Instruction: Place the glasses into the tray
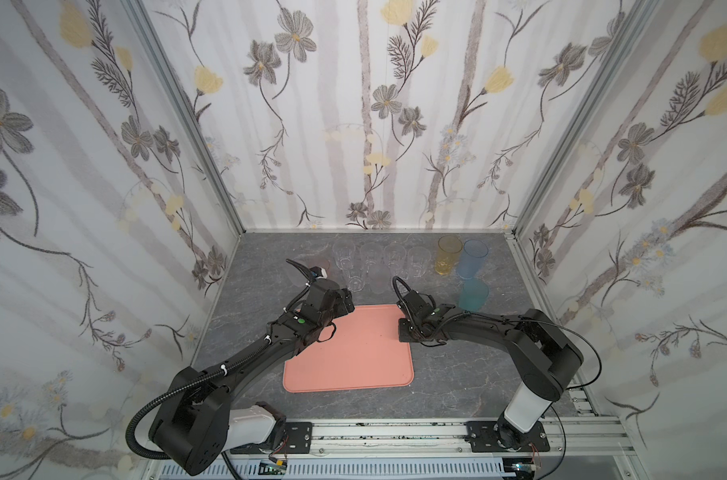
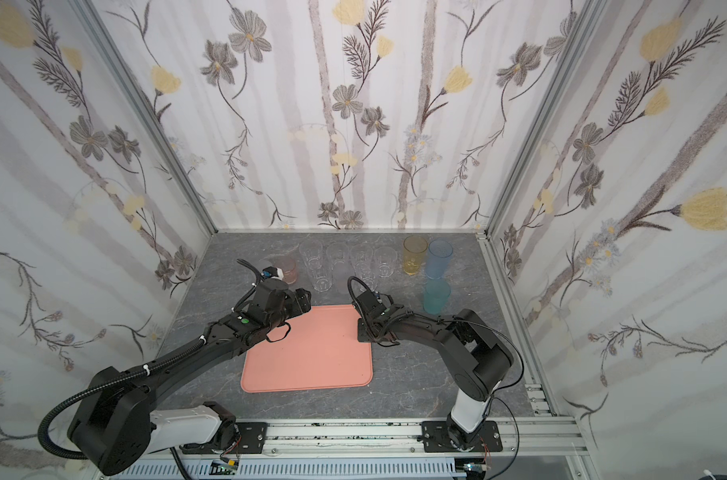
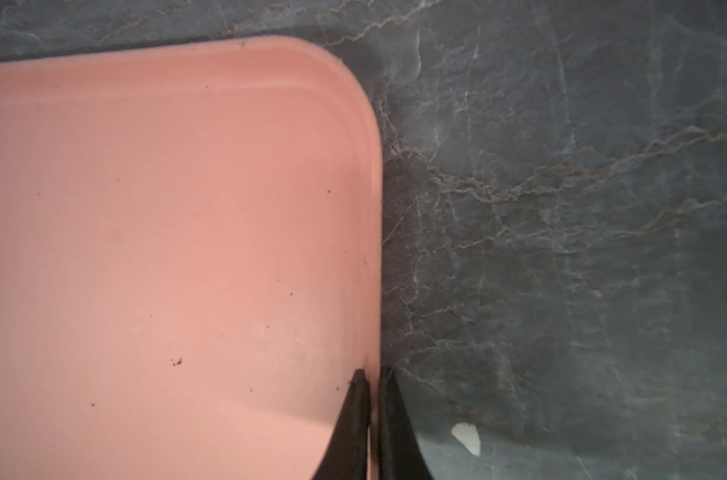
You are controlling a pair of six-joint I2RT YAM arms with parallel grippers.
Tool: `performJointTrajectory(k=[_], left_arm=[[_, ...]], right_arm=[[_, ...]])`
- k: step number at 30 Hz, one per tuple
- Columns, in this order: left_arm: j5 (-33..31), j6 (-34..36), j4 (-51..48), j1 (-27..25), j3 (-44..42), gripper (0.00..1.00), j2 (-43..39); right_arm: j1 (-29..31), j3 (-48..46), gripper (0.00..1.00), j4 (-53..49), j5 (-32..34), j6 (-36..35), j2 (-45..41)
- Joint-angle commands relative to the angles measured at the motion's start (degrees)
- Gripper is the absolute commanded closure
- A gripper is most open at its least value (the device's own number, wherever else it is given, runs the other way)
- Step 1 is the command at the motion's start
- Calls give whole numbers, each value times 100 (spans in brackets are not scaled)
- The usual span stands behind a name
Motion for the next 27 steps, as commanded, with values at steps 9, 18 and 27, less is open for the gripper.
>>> performJointTrajectory(k=[9,18,27], left_arm=[[-536,200,-9,182,-138,20,-498],[-716,197,-123,257,-174,19,-617],[-917,214,-414,275,142,20,-640]], right_arm=[[-679,-230,93,-1266,570,-1597,-225],[-1233,-281,92,-1547,685,-1686,-503],[-1236,558,52,-2151,513,-1997,-1011]])
